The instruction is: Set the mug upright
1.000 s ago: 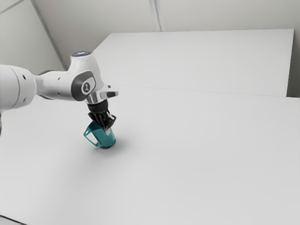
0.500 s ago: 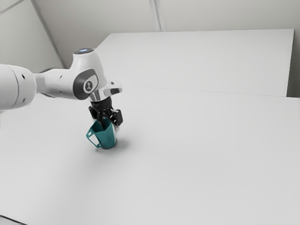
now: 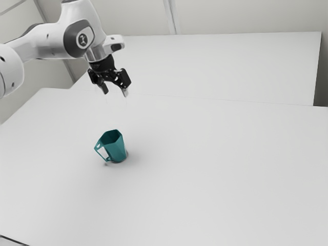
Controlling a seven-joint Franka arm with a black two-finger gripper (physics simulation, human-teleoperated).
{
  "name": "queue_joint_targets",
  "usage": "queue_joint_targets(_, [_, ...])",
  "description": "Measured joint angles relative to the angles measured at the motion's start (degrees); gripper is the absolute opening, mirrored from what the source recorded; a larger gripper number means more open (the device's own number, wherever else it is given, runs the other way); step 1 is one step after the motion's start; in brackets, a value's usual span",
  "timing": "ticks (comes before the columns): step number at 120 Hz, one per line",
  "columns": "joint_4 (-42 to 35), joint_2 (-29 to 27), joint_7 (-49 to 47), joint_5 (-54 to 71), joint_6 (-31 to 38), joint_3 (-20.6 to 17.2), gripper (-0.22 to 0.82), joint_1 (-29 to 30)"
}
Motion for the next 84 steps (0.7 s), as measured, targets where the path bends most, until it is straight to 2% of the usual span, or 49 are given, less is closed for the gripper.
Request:
queue_joint_targets(32, [9.0,0.3,0.1,0.3,-8.3,0.0,0.6,0.0])
queue_joint_targets(53, [9.6,0.0,0.2,0.0,-11.8,0.0,0.6,0.0])
queue_joint_targets(84, [9.7,-0.1,0.3,-0.2,-13.5,0.1,0.6,0.0])
